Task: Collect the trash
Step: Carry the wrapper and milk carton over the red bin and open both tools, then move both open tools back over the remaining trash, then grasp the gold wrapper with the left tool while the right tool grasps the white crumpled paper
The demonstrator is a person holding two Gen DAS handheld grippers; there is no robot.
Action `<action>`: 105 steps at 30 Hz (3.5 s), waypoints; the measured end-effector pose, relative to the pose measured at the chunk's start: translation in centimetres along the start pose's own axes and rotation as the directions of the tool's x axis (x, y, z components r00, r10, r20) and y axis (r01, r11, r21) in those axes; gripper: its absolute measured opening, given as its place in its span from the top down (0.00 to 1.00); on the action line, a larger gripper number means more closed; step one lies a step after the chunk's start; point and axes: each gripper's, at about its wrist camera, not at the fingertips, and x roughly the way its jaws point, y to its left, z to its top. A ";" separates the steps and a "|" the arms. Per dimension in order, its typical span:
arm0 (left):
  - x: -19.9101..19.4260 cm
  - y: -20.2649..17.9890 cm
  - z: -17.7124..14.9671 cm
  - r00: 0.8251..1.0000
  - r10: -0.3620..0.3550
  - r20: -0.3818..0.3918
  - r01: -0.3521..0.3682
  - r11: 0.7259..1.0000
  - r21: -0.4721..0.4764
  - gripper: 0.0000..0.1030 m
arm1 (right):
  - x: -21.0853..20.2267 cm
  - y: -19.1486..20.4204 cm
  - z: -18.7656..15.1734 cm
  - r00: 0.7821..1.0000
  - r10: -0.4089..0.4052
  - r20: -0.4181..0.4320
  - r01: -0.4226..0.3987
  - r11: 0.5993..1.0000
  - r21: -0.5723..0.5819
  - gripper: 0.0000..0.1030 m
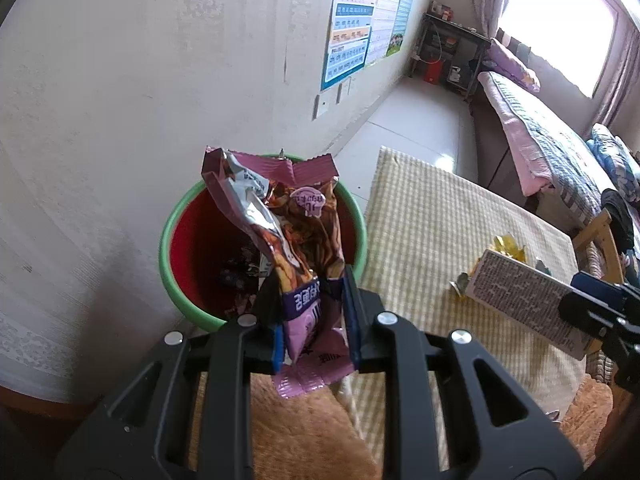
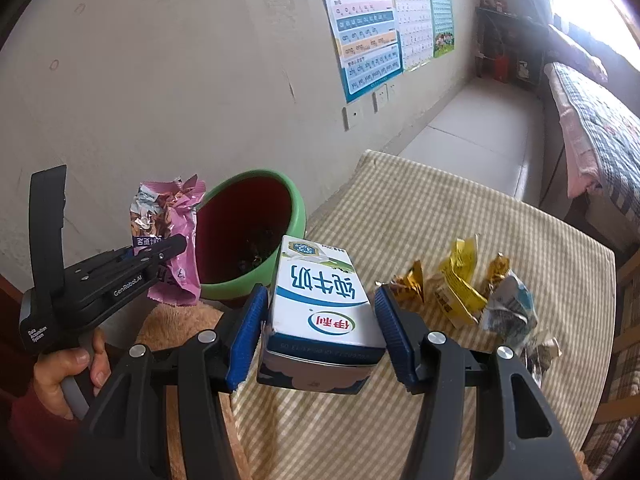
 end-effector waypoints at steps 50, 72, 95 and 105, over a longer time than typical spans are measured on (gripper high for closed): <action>5.5 6.5 2.8 0.997 0.051 -0.063 -0.056 0.995 -0.082 0.47 | 11.2 5.1 9.8 0.981 0.163 -0.104 -0.158 0.986 0.051 0.46; 4.7 -6.7 -1.2 0.982 -0.109 -0.153 0.125 0.987 0.099 0.47 | 2.5 -20.5 -5.5 0.940 -0.296 -0.172 0.339 0.877 0.340 0.36; 14.7 -20.3 -2.6 0.925 -0.103 -0.366 0.238 0.908 0.345 0.74 | -0.4 -21.0 -11.5 0.980 -0.157 -0.120 0.195 0.859 0.473 0.76; 11.4 -18.4 -3.2 0.920 -0.143 -0.364 0.255 0.926 0.278 0.76 | -0.1 -18.2 -10.5 0.980 -0.145 -0.138 0.187 0.909 0.373 0.75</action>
